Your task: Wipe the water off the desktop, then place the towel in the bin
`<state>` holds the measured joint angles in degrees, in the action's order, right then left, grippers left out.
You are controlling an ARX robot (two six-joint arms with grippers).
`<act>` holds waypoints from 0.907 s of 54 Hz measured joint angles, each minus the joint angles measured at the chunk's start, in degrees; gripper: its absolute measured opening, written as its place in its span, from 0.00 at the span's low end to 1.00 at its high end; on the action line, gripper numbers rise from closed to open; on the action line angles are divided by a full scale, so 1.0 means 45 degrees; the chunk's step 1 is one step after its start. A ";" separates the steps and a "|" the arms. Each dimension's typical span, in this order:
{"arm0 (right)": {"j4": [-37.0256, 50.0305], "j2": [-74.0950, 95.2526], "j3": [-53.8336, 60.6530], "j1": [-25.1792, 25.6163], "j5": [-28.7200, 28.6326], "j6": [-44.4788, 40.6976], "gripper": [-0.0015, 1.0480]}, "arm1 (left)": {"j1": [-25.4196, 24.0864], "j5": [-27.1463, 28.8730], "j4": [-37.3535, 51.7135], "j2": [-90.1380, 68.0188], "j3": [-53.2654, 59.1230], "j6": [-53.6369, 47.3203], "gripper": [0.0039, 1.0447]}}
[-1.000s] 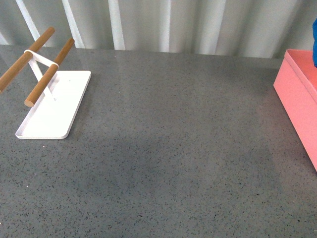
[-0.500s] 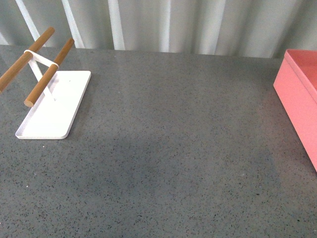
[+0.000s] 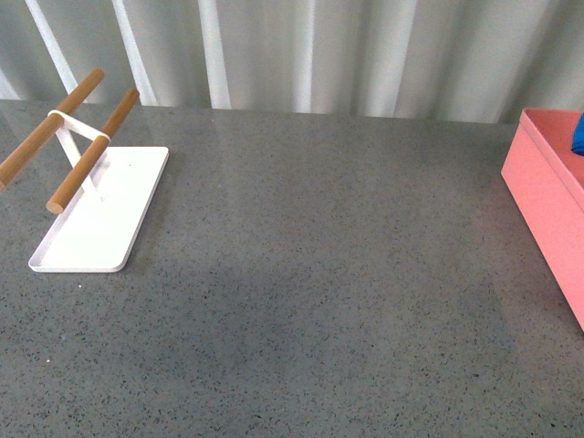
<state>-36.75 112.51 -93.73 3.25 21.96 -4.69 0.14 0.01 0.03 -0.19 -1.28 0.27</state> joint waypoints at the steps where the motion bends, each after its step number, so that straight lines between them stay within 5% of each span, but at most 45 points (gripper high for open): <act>1: 0.0000 0.0000 0.0000 0.0000 0.0000 0.0000 0.65 | 0.0000 0.0000 0.0000 0.0000 0.0000 0.0000 0.94; 13: 0.0000 0.0000 0.0000 0.0000 0.0000 0.0005 0.95 | 0.0000 0.0000 0.0000 0.0000 0.0000 0.0000 0.94; 49: 0.0000 0.0000 0.0000 0.0000 0.0005 0.0000 0.93 | 0.0000 0.0000 0.0000 0.0000 0.0000 0.0000 0.94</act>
<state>-36.75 112.51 -93.73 3.25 21.98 -4.69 0.14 0.01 0.03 -0.19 -1.28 0.27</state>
